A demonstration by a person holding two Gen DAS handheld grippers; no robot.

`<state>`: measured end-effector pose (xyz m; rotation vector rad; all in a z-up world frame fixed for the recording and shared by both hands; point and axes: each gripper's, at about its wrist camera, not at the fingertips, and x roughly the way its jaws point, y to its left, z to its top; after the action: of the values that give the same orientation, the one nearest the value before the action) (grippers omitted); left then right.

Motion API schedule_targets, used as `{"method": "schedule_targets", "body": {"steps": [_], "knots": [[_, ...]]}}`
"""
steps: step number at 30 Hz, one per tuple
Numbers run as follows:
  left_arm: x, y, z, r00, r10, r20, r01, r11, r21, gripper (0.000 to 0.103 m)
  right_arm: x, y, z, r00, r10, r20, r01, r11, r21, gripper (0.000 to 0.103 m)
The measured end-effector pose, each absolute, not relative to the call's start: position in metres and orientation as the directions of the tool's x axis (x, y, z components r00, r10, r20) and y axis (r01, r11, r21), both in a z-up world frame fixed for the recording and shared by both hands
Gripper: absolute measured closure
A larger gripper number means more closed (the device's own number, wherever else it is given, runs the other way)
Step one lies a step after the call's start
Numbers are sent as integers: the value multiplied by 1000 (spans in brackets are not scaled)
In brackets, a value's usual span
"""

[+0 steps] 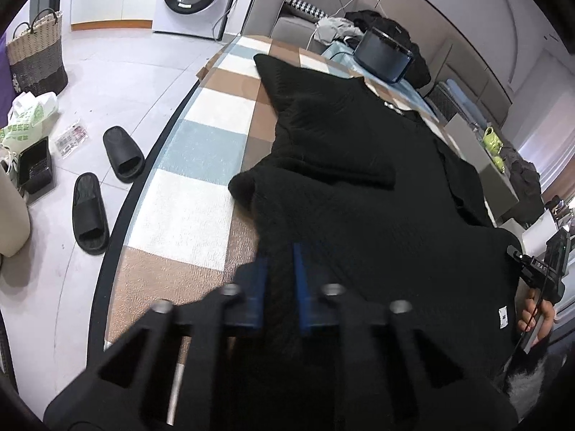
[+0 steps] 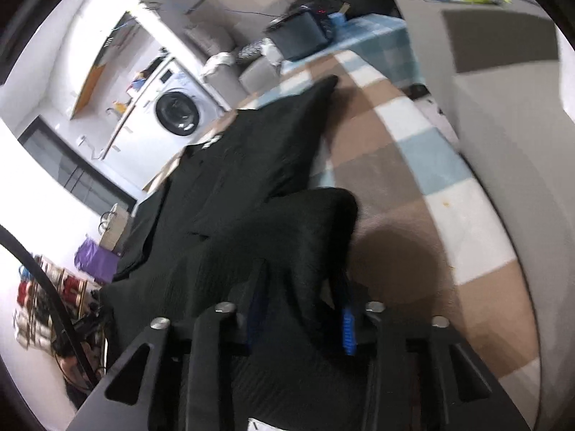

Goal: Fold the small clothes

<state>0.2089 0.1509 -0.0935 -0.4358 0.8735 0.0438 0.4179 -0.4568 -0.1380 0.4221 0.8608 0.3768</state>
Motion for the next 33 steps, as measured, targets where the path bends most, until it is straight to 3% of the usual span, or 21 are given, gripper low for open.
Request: {"method": "schedule_targets", "body": {"steps": [2,14,25,33], "knots": [[204,154,-87,678,-118,-726,-223,908,-355,99,415,-455,-133,629,478,-613,-163,852,498,98],[135,148,-40,833,-89,-546,-177,892,-416,100,356,-477,-107,738,567,-364,-263,740,619,99],[62,151,-25,861,-87,-500,-178,871,-458,101,297,-507,-93,741,645,-185,-375,627,683,99],[120,162,-14,861,-82,-503,-165,889,-427,100,343,-488,-76,767,553,-325,-277,743,610,99]]}}
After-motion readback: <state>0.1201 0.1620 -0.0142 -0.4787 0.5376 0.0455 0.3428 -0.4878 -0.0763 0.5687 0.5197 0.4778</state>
